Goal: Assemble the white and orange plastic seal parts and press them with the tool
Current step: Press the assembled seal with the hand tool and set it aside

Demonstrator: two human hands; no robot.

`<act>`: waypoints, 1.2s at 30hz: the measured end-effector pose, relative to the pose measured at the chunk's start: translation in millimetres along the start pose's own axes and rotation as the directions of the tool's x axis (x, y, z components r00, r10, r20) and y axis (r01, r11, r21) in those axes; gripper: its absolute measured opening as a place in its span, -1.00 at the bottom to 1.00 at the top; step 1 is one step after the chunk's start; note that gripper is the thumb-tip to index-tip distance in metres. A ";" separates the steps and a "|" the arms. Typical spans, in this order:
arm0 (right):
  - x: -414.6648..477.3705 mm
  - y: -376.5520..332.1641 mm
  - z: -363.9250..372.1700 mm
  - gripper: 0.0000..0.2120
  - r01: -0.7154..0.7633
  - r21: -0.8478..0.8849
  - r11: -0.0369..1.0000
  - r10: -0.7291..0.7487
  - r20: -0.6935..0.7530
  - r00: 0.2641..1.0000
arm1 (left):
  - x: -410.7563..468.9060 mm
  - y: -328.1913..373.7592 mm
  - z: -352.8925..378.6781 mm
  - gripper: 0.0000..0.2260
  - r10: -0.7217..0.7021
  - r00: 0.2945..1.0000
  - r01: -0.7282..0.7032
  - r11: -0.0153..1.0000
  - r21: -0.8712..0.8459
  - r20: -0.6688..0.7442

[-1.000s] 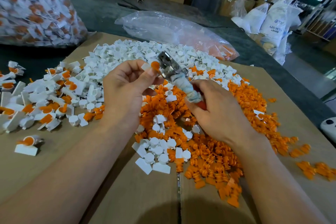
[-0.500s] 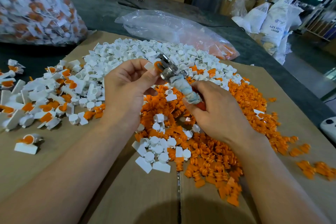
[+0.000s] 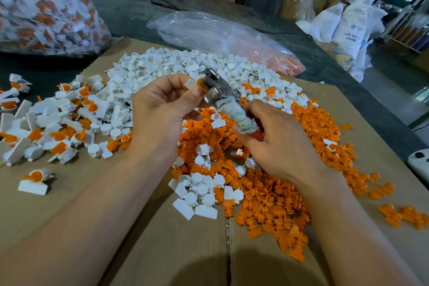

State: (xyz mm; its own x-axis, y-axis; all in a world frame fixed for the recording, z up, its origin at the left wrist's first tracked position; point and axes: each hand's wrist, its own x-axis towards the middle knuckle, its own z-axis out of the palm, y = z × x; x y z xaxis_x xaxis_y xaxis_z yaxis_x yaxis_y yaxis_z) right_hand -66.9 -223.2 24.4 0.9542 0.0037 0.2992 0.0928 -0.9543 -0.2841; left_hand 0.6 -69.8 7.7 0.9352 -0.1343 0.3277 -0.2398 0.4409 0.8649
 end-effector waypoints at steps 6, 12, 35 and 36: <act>1.1 -0.9 1.4 -0.84 0.002 0.076 0.997 -0.004 0.030 1.000 | 0.5 -0.6 -1.6 -0.89 -0.015 1.000 0.015 1.000 -0.005 0.002; 0.4 -1.0 2.2 -0.83 -0.008 0.104 0.995 0.003 0.043 0.999 | 1.3 -1.8 -1.6 -0.84 -0.036 0.999 0.036 0.999 -0.003 -0.022; -0.3 -4.5 6.7 -0.79 0.009 0.065 0.998 -0.010 0.017 1.000 | -0.2 3.0 -0.4 -0.79 -0.090 0.994 0.089 0.996 -0.009 -0.063; -0.6 -4.6 6.7 -0.79 0.012 0.064 0.998 -0.013 0.012 1.000 | -0.4 3.6 -0.4 -0.80 -0.091 0.994 0.090 0.996 -0.013 -0.064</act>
State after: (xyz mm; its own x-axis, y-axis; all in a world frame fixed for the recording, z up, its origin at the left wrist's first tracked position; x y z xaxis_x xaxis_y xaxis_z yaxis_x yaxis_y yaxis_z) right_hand -66.0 -216.8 19.4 0.9562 0.0193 0.2922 0.1222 -0.9330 -0.3384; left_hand -0.5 -67.9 10.6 0.9680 -0.1165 0.2225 -0.1508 0.4384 0.8860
